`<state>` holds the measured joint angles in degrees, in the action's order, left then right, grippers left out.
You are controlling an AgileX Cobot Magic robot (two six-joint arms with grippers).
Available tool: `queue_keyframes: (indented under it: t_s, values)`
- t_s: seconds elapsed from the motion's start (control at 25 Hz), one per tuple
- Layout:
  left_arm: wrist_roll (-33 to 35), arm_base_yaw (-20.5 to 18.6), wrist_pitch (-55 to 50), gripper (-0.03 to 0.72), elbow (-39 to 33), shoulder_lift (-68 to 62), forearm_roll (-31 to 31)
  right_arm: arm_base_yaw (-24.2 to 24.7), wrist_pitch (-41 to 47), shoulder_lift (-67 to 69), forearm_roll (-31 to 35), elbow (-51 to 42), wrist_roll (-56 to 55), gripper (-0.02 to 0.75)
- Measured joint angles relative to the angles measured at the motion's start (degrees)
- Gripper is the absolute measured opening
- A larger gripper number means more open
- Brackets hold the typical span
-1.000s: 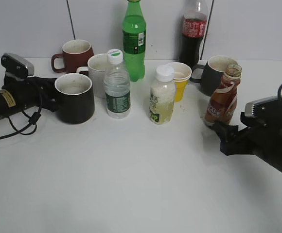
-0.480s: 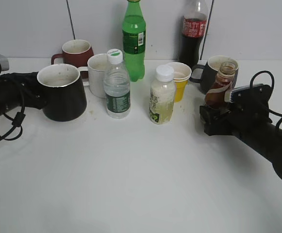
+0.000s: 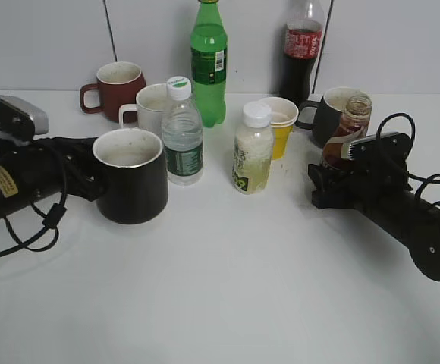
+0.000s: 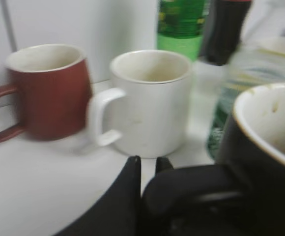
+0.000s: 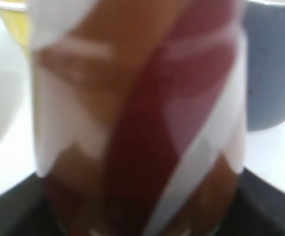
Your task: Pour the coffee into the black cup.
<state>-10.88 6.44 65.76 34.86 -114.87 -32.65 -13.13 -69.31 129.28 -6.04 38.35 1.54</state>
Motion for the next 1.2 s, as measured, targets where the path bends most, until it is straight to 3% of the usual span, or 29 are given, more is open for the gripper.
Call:
queue_keyframes:
  t_s: [0.28,0.76,0.92,1.2]
  values:
    - [0.0,8.5,0.0,0.055,0.0,0.0,2.2,0.0,1.8,-2.6,-0.2,0.0,1.3,0.505]
    - [0.1,21.6,-5.5,0.055,8.5,0.0,5.1,-0.1,1.8,-16.4,-13.7,0.0,23.9,0.505]
    - [0.1,23.6,-7.6,0.055,10.5,0.0,4.8,-0.2,1.8,-16.8,-15.6,0.0,31.0,0.505]
    - [0.1,23.7,-7.8,0.055,12.3,-0.3,5.0,-0.2,1.9,-16.8,-17.9,2.5,39.6,0.505]
